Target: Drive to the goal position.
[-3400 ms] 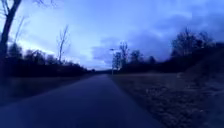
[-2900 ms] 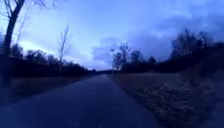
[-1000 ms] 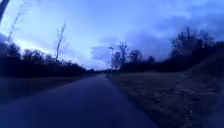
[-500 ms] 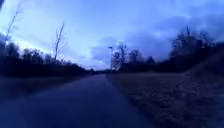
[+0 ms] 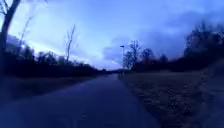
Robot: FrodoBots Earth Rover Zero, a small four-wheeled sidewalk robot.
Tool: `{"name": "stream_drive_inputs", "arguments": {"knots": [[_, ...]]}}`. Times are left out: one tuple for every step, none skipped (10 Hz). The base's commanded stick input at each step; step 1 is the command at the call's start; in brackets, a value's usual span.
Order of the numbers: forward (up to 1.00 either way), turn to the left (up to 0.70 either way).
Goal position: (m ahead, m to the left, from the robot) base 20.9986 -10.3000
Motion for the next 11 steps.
{"name": "stream_drive_inputs", "arguments": {"knots": [[0.50, 0.50], [0.50, 0.03], [0.50, 0.00], [0.50, 0.00], [0.50, 0.00], [0.50, -0.08], [0.50, -0.50], [0.50, -0.50], [0.50, -0.50], [0.50, -0.50], [0.50, -0.50]]}}
